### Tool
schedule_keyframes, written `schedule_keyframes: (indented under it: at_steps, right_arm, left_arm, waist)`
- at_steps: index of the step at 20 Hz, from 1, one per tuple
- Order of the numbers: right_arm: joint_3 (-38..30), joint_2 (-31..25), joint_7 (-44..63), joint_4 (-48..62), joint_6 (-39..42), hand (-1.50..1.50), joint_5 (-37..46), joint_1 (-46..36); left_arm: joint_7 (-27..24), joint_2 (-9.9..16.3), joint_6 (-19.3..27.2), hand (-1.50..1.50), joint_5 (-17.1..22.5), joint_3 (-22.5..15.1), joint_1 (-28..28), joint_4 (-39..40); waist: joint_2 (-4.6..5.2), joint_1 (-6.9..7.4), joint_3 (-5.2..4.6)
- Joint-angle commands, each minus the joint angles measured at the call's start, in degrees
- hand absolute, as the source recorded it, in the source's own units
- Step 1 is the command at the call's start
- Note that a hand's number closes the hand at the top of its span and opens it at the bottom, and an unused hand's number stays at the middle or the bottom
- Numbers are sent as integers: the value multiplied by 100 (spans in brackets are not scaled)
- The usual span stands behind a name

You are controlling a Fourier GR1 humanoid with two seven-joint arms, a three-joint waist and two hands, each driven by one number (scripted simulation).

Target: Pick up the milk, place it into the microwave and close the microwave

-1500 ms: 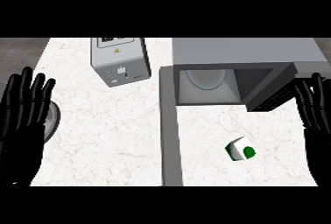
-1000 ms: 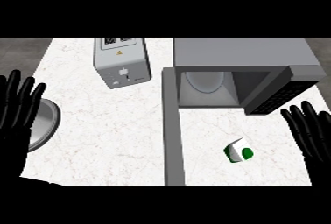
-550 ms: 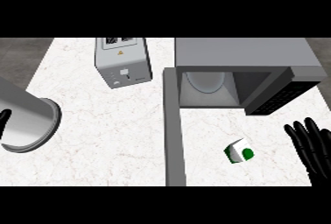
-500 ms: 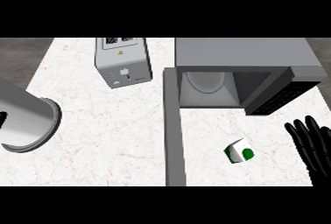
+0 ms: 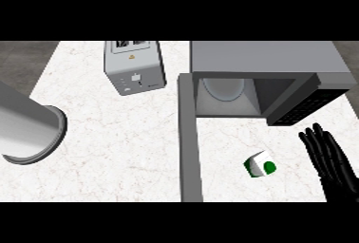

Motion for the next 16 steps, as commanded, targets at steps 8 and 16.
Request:
schedule_keyframes:
  at_steps: [8,16]
  right_arm:
    - [-484,220,-1444,2474,-496,-150,716,-397]
    - [-873,-143,-2611,4516,-475,-150,1013,-975]
  left_arm:
    - [44,43,-499,-150,1120,776,595,-503]
    - [-3,-352,-845,-150,1145,795,1024,-624]
  waist:
    - [1,45,5]
    - [8,41,6]
